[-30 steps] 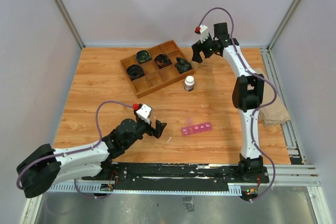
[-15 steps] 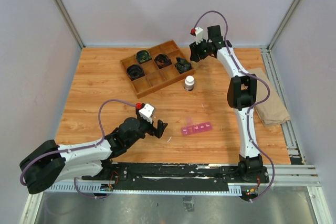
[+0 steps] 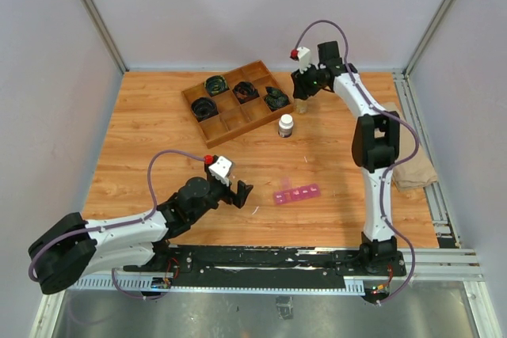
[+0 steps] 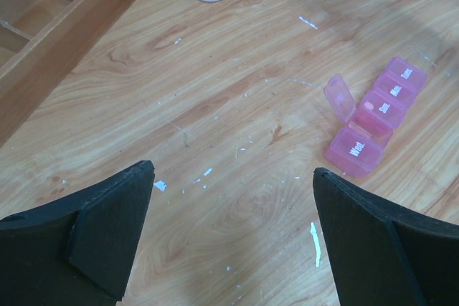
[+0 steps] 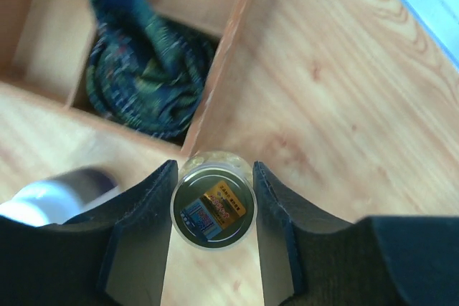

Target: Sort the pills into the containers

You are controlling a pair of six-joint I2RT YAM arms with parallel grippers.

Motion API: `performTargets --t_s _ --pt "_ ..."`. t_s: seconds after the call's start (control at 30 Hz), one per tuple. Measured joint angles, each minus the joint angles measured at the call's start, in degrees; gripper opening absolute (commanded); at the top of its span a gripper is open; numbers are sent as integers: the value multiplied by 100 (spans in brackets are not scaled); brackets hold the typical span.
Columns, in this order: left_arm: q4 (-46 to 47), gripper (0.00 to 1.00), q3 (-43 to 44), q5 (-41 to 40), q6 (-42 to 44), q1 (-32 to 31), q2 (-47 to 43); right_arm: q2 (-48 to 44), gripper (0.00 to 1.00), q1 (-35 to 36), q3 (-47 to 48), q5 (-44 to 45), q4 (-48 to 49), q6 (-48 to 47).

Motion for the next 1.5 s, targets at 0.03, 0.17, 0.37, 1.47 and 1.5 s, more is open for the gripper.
performTargets --t_s 0.03,0.17,0.37,1.47,1.5 --pt "0 97 0 9 0 0 -37 -256 17 -13 -315 0 20 -61" --pt "2 97 -11 28 0 0 -210 -1486 16 -31 -1593 -35 107 -321" --pt "4 97 -52 107 20 0 -345 -3589 17 -63 -3766 -570 385 -706" --pt "96 97 -271 481 146 0 -503 -5051 31 1521 -6961 -339 1506 -1084" --pt "94 97 -269 485 151 0 -472 -5040 32 1515 -6961 -221 1582 -986"
